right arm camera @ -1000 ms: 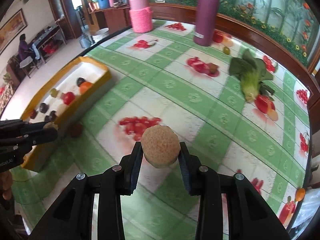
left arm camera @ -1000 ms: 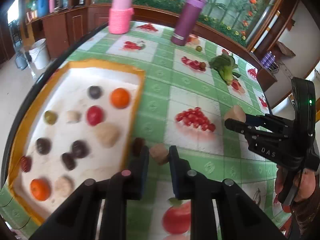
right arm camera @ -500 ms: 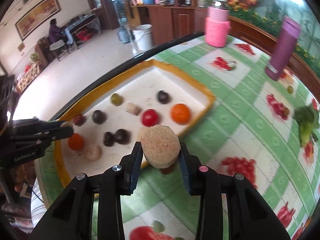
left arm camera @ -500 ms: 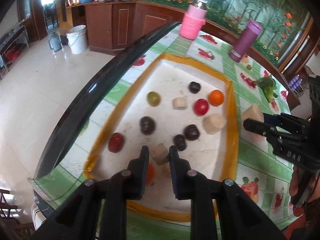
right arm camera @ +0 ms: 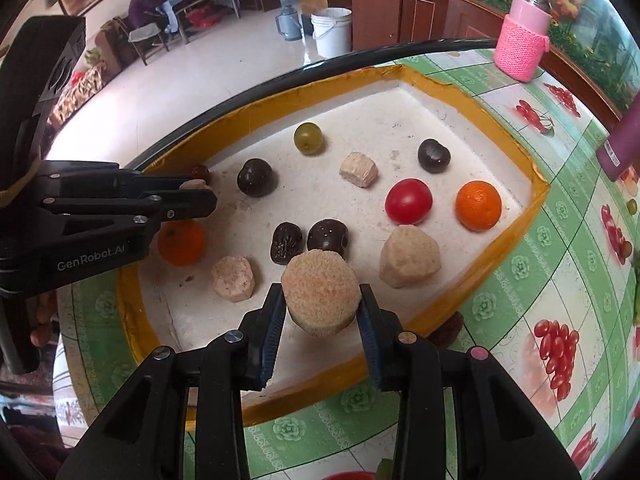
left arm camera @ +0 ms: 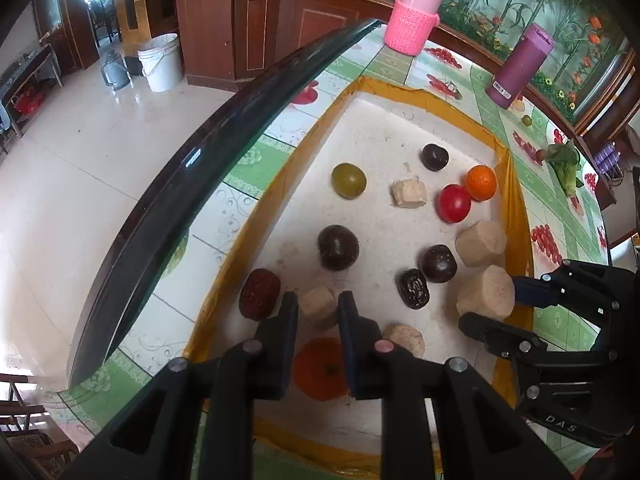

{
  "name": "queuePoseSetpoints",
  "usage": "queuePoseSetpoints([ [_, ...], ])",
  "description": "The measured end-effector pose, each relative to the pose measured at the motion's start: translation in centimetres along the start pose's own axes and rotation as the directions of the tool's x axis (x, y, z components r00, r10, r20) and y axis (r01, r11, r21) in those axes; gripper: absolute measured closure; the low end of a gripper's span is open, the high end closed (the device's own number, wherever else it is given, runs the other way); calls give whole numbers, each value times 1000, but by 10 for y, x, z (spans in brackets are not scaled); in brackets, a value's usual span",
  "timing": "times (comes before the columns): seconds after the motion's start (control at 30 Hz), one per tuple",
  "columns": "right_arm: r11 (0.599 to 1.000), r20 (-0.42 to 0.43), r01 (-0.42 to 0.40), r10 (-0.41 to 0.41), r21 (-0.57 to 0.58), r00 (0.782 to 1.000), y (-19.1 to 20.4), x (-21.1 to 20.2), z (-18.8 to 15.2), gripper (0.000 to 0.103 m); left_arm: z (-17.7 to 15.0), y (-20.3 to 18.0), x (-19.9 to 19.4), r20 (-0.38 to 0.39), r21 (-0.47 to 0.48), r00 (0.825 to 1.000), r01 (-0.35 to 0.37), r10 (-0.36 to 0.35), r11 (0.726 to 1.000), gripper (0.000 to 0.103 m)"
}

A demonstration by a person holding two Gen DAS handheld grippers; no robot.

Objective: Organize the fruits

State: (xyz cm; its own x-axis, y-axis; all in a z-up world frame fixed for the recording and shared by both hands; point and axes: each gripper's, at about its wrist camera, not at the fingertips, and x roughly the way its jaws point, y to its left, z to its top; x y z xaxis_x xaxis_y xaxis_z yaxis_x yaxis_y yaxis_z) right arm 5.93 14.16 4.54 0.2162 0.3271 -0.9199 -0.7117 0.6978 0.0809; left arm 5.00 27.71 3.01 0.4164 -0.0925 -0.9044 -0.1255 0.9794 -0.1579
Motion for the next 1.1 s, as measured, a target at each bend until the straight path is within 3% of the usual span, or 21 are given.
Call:
queuePoseSetpoints([
  [0.23, 999, -11, 15, -16, -32, 1000, 3, 9, 5, 69, -2, 1, 9, -18, 16, 999, -29, 30, 999, 80],
  [0.43, 990, -32, 67, -72, -126, 997, 20, 21, 1, 69, -2, 2, 8, -10, 16, 999, -44, 44, 999, 79],
  [0.7, 989, -21, 83, -86, -123, 996, 21, 21, 1, 67, -3, 2, 7, -7, 20, 999, -37, 37, 999, 78],
  [0.77, 987, -7, 95, -97, -127, 995, 22, 14, -2, 59, -5, 3, 5, -3, 16, 999, -34, 34, 999, 77],
  [1.0, 994, 36, 85, -83, -71, 996, 20, -20, -16, 57, -12, -1, -5, 21, 3, 999, -27, 27, 1000, 64],
  [1.1, 996, 54, 81, -79, -38, 995, 19, -40, -23, 48, -17, -7, -13, 46, 6, 999, -19, 19, 1000, 59],
])
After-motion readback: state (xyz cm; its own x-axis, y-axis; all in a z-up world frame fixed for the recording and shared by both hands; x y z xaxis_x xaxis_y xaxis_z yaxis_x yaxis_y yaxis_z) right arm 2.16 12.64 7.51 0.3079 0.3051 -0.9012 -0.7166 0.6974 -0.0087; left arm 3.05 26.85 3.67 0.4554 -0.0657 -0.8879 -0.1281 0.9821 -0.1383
